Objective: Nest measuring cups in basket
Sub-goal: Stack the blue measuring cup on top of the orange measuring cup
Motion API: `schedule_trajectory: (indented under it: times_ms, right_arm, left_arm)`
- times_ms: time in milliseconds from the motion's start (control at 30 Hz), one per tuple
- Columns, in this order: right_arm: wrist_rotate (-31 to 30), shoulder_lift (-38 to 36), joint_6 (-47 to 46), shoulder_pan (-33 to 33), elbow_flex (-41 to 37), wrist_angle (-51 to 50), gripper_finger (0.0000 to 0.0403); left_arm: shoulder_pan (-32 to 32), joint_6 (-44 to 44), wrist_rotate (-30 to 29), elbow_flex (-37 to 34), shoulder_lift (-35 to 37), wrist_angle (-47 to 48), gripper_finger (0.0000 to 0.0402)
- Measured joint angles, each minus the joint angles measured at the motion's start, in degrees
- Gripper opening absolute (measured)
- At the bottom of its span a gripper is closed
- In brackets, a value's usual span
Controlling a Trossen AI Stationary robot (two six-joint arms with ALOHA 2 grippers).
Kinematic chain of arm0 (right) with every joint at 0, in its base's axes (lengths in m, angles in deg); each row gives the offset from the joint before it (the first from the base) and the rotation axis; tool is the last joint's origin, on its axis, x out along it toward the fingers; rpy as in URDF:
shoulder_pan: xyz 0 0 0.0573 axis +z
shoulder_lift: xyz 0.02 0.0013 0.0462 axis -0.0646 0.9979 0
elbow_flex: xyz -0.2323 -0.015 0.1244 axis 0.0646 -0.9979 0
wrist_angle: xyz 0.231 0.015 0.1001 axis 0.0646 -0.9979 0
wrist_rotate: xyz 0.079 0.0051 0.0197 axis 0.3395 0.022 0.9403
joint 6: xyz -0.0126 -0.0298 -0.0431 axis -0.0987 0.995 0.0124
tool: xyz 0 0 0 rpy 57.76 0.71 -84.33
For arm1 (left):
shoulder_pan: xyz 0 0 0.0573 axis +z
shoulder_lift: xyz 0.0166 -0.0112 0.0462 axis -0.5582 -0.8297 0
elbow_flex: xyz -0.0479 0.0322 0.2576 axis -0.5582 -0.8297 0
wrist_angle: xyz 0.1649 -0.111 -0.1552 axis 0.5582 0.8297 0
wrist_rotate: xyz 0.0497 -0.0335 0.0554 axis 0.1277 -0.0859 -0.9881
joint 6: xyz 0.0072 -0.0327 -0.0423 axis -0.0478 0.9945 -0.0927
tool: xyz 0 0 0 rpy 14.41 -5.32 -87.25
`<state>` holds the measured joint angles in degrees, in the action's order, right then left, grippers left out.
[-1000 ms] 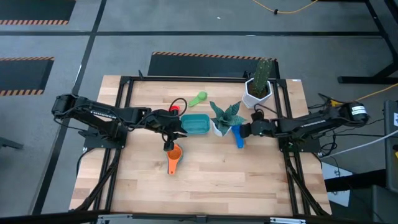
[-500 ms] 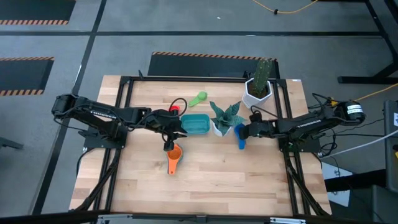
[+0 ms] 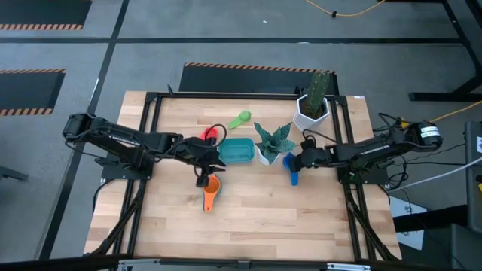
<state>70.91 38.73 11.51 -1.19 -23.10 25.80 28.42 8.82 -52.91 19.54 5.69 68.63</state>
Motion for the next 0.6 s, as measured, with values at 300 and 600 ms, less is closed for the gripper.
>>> schedule_trajectory:
  times_ms: [300, 600]
  right_arm:
    - [5.3, -0.2, 0.4, 8.4, 4.5, -0.6, 0.0010]
    - [-1.4, -0.2, -1.2, 18.3, 12.5, -0.5, 0.0013]
  left_arm:
    - [-4.2, 4.6, 0.0, 0.0, 0.0, 0.0, 0.0069]
    - [-8.6, 15.7, 0.0, 0.0, 0.0, 0.0, 0.0069]
